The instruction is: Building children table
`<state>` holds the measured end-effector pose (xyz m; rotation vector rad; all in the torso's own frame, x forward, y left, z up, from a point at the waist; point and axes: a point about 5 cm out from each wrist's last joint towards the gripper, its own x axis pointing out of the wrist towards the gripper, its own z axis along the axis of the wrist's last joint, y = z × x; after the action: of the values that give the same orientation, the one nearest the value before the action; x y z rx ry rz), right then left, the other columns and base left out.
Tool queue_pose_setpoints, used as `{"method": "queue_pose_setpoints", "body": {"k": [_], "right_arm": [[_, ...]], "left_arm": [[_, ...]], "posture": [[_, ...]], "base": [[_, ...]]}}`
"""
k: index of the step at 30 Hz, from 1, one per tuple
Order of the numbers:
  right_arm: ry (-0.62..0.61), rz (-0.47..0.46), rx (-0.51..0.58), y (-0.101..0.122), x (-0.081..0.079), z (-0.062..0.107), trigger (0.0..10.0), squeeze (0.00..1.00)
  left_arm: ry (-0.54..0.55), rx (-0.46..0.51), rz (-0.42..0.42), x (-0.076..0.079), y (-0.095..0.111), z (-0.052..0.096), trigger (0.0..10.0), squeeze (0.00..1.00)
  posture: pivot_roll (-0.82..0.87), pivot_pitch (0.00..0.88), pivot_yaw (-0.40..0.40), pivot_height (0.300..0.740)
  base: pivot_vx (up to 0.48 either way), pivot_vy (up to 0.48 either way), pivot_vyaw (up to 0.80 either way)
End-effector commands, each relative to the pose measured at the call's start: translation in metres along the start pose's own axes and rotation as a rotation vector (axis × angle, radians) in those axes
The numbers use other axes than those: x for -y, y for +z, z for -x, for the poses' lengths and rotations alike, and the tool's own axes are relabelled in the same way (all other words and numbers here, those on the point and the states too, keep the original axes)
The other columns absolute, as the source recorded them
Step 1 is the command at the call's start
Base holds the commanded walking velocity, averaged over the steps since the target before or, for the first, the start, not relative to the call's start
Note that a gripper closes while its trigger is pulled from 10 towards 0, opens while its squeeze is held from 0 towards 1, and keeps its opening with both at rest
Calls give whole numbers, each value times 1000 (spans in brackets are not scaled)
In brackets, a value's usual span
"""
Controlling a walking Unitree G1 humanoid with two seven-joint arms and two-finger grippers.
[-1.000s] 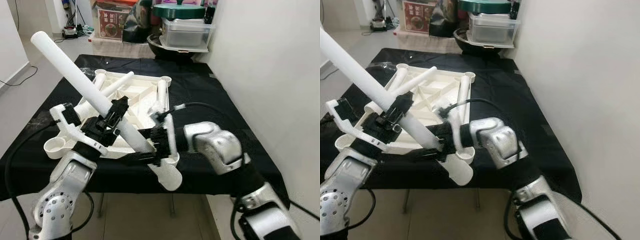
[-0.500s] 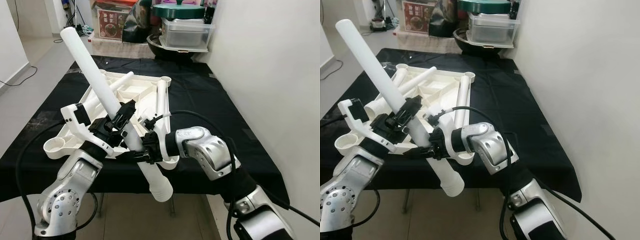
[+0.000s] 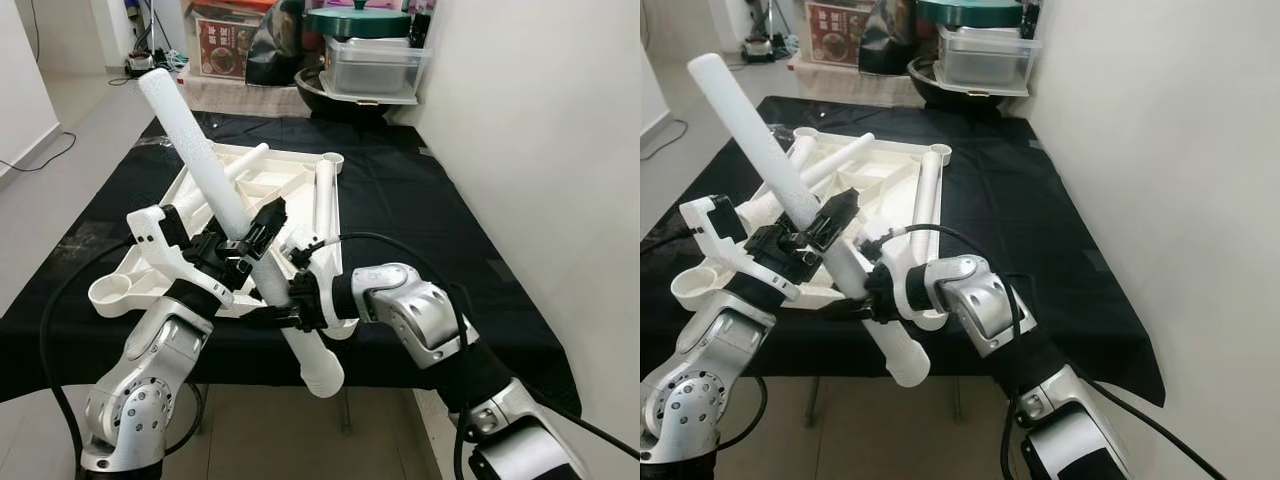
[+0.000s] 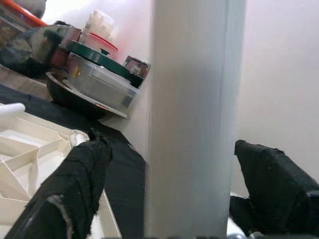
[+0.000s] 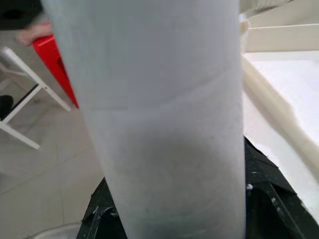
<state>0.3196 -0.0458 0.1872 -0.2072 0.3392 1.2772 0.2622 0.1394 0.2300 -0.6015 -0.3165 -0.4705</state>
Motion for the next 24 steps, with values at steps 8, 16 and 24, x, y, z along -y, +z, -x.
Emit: {"method": "queue_pose_setpoints", "body": {"k": [8, 16, 24], "right_arm": [[-272, -26, 92, 18, 55, 54, 0, 0], [-453, -97, 321, 69, 87, 95, 0, 0], [-467, -161, 762, 144, 91, 133, 0, 0]], "left_arm": [[-197, -190, -261, 24, 9, 30, 10000, 1000], [-147, -155, -264, 21, 16, 36, 10000, 0], [20, -424, -455, -1, -29, 45, 10000, 0]], "posture": [[134, 0, -100, 740], [138, 0, -103, 740], [143, 0, -108, 740]], "base": [[0, 0, 0], [0, 0, 0], [0, 0, 0]]}}
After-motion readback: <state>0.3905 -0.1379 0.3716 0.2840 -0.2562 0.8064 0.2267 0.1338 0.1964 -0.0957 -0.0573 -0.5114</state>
